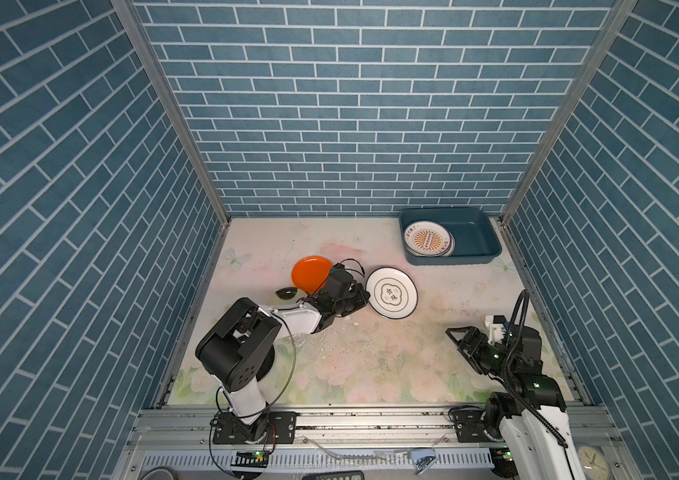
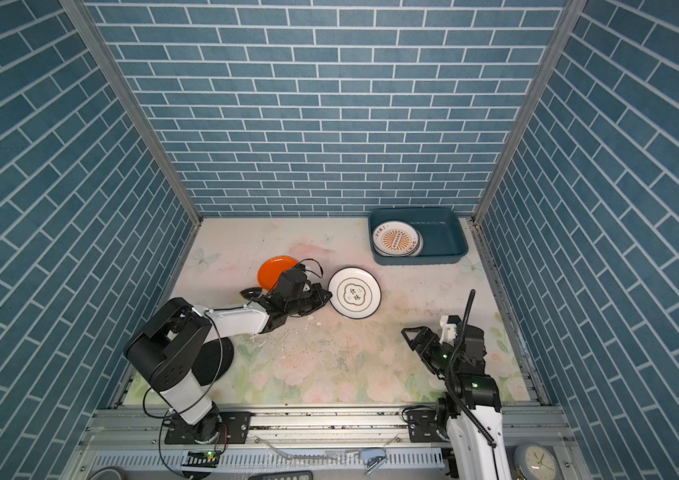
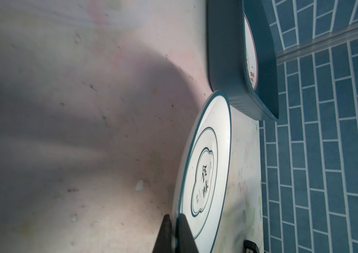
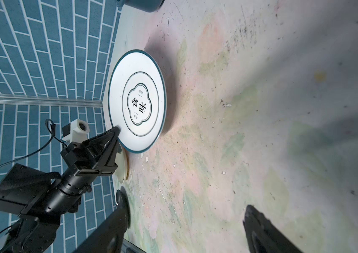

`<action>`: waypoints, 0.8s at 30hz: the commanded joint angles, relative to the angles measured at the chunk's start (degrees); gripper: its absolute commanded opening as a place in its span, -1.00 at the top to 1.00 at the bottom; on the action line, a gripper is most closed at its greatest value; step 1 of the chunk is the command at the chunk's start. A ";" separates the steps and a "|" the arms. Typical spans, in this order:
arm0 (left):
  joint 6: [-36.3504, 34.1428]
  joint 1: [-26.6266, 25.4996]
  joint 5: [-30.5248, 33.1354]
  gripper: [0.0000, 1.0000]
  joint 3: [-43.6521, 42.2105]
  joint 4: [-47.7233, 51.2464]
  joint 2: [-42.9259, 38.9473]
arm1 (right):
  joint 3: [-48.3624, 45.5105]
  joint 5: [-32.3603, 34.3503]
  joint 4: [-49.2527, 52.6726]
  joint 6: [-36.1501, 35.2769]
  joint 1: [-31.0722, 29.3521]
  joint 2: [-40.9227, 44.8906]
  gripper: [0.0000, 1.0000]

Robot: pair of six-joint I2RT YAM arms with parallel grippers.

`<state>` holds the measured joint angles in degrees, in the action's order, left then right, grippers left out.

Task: Place the plates into the plastic bin on the countertop
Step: 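Slide the white plate across the table toward the right gripper with the left gripper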

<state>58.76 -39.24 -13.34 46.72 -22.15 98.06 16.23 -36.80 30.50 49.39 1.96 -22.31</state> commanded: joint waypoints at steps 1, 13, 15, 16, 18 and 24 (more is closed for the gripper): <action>2.84 -2.87 -0.61 1.00 1.45 -4.35 -0.64 | 1.26 -0.55 -4.02 1.19 0.15 -1.55 -0.61; 3.82 -9.33 -0.50 1.00 5.65 -2.90 0.07 | 0.96 -0.31 -6.65 1.38 0.15 -3.10 -0.41; 3.75 -10.11 -0.72 1.00 5.93 -2.47 -0.49 | 0.65 -0.15 -7.35 1.63 0.15 -3.16 -0.41; 3.81 -10.41 -0.72 1.00 5.93 -2.37 -0.84 | 0.44 -0.06 -7.84 1.84 0.15 -3.31 -0.41; 3.77 -11.23 -0.43 1.00 5.67 -1.98 -1.87 | 0.30 -0.18 -8.92 2.33 0.15 -3.83 -0.39; 2.73 -12.00 0.07 1.00 5.11 0.03 -5.01 | 0.34 1.49 -10.58 2.88 0.14 -5.29 -0.23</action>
<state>62.28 -50.96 -13.96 50.87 -21.10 96.25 16.23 -36.69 22.09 50.81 1.93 -27.22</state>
